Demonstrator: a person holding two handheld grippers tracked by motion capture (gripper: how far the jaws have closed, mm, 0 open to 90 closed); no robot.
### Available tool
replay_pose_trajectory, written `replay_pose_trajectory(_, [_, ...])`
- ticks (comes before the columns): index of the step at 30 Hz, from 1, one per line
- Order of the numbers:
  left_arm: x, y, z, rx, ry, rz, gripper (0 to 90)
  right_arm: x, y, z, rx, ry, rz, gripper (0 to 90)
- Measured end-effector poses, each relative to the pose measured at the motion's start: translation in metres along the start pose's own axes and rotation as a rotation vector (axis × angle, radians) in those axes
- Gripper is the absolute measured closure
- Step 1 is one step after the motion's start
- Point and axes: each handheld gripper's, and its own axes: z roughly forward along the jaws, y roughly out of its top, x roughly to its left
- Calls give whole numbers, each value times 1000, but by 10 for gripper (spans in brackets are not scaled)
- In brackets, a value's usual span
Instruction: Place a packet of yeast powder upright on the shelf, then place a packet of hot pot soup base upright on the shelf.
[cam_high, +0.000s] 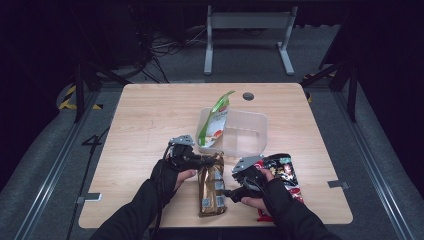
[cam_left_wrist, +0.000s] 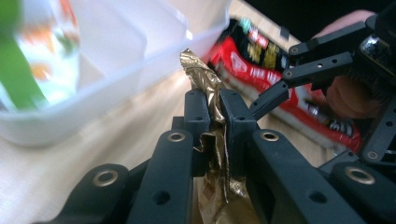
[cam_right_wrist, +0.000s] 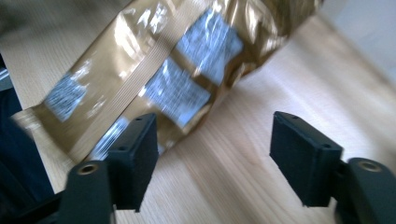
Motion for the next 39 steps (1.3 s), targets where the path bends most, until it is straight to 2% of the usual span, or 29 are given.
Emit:
replay_pose_trajectory(1, [-1, 1, -2, -15, 9, 7, 832, 0, -1, -6, -11, -19, -18, 291])
replay_pose_trajectory(4, [-6, 5, -9, -55, 46, 38, 835, -2, -3, -18, -55, -24, -34, 285])
replay_pose_trajectory(5, [-7, 6, -11, -66, 43, 40, 837, -3, -4, -24, -73, -38, -50, 287])
replay_pose_trajectory(6, [-9, 7, -13, -67, 68, 59, 837, -4, -6, -29, -89, -41, -60, 283])
replay_pose_trajectory(8, [-11, 8, -15, -89, 65, 71, 839, -8, -10, -38, -118, -60, -73, 283])
replay_pose_trajectory(13, [-19, 14, -20, -126, 105, 102, 841, -23, -28, -58, -163, -78, -66, 256])
replay_pose_trajectory(15, [-22, 17, -21, -140, 115, 119, 842, -29, -36, -64, -169, -100, -65, 255])
replay_pose_trajectory(17, [-26, 19, -22, -155, 133, 140, 843, -40, -47, -72, -176, -130, -51, 252])
replay_pose_trajectory(19, [-29, 22, -22, -175, 145, 144, 843, -49, -56, -78, -177, -174, -27, 252])
replay_pose_trajectory(20, [-31, 24, -22, -187, 148, 149, 843, -53, -59, -81, -181, -180, -15, 248])
replay_pose_trajectory(22, [-36, 30, -21, -202, 169, 162, 844, -61, -67, -87, -187, -232, -5, 247])
replay_pose_trajectory(26, [-43, 42, -21, -251, 197, 179, 844, -75, -78, -100, -229, -269, 49, 246])
replay_pose_trajectory(29, [-47, 51, -20, -288, 222, 180, 845, -82, -82, -106, -255, -287, 89, 245])
replay_pose_trajectory(31, [-47, 56, -19, -311, 239, 176, 846, -84, -83, -108, -253, -303, 87, 242])
replay_pose_trajectory(33, [-48, 63, -17, -320, 258, 189, 846, -86, -83, -109, -259, -308, 95, 241])
replay_pose_trajectory(39, [-52, 83, -13, -354, 296, 219, 846, -90, -86, -109, -269, -298, 117, 240])
